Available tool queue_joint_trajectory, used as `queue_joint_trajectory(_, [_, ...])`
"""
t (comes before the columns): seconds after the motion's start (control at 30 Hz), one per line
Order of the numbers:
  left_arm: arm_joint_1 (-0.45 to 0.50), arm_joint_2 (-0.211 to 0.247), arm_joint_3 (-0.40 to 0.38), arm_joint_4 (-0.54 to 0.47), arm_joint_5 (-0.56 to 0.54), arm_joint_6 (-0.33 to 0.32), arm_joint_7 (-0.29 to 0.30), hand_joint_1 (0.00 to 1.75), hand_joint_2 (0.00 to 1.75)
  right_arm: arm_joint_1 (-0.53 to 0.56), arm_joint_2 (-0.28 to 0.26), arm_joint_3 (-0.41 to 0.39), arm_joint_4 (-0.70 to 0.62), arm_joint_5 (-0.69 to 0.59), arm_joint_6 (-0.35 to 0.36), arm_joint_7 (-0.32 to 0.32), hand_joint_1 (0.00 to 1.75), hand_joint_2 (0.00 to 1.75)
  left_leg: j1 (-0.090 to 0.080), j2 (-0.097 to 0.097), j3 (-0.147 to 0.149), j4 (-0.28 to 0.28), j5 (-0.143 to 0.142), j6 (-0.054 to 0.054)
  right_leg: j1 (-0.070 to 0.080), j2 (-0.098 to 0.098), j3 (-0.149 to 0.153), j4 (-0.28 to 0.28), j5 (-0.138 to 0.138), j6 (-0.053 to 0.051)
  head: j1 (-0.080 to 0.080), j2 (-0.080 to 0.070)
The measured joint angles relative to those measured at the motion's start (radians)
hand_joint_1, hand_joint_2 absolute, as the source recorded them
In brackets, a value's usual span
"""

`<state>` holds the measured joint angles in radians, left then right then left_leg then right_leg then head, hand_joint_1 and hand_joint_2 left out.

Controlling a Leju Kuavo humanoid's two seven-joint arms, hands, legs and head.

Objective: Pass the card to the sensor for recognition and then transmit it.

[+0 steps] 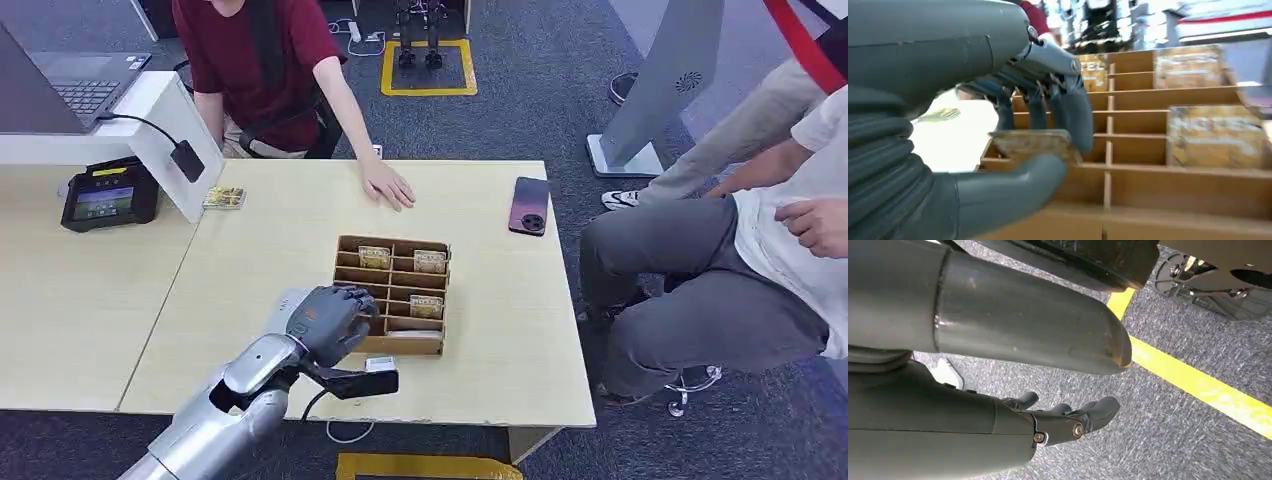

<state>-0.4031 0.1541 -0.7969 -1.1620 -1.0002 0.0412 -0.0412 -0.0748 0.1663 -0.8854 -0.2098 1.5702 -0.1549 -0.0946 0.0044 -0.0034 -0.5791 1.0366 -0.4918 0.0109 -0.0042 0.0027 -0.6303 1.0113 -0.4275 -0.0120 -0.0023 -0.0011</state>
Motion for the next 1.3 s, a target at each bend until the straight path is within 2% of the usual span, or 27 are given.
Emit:
queue_joint_trajectory(0.33, [0.005, 0.031, 0.000, -0.002, 0.014, -0.003, -0.021, 1.75, 1.75, -0.006, 0.000, 0.010, 0.000, 0.000, -0.006, -0.020, 0.00, 0.00, 0.001, 0.000, 0.001, 0.000, 0.001, -0.001, 0.000, 0.000, 0.000, 0.000, 0.000, 0.000, 0.000, 0.000])
queue_joint_trajectory(1.3, [0.005, 0.063, 0.000, -0.025, 0.032, -0.009, -0.052, 1.75, 1.75, -0.007, 0.000, 0.012, 0.000, -0.003, -0.006, -0.035, 0.00, 0.00, 0.001, 0.000, 0.001, 0.000, 0.001, -0.001, 0.000, 0.000, 0.000, 0.001, 0.000, 0.000, 0.000, 0.000])
